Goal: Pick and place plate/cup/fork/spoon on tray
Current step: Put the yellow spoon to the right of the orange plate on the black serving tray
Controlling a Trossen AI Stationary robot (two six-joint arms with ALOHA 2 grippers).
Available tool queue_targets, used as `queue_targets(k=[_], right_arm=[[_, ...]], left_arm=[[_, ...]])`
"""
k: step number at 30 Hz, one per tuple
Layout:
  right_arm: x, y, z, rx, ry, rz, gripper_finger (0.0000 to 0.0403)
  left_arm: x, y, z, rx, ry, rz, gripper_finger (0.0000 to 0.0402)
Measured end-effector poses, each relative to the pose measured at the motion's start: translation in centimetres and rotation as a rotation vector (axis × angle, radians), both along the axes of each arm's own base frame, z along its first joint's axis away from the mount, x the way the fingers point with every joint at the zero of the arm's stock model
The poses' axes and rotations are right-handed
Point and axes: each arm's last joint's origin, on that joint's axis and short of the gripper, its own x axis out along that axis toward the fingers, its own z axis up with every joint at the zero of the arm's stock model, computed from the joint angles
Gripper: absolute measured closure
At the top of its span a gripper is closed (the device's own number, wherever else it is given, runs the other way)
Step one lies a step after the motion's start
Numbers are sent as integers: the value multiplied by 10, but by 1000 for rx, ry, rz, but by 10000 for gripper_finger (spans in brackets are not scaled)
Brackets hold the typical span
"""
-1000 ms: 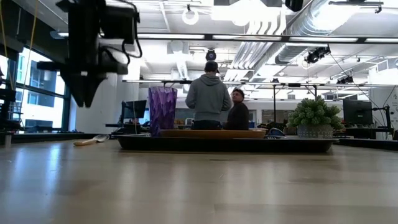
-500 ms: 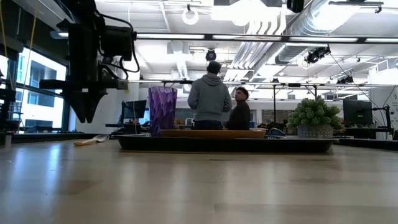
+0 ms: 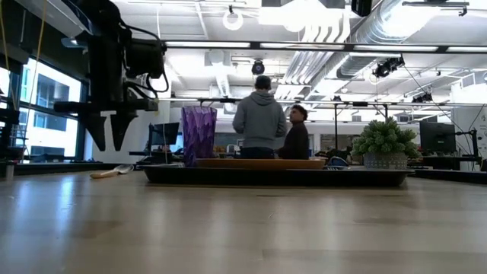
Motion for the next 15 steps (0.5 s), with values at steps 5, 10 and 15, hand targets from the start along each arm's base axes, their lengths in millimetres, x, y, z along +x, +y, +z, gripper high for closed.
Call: queue_targets(k=[5, 10, 15], right_arm=[[0, 0, 0, 0, 0, 0, 268], [0, 0, 0, 0, 0, -1, 268], [0, 0, 0, 0, 0, -2, 268]], left_arm=[[-1, 1, -7, -7, -27, 9, 256], [-8, -3, -28, -29, -61, 74, 267], [-13, -6, -37, -39, -47, 91, 272]])
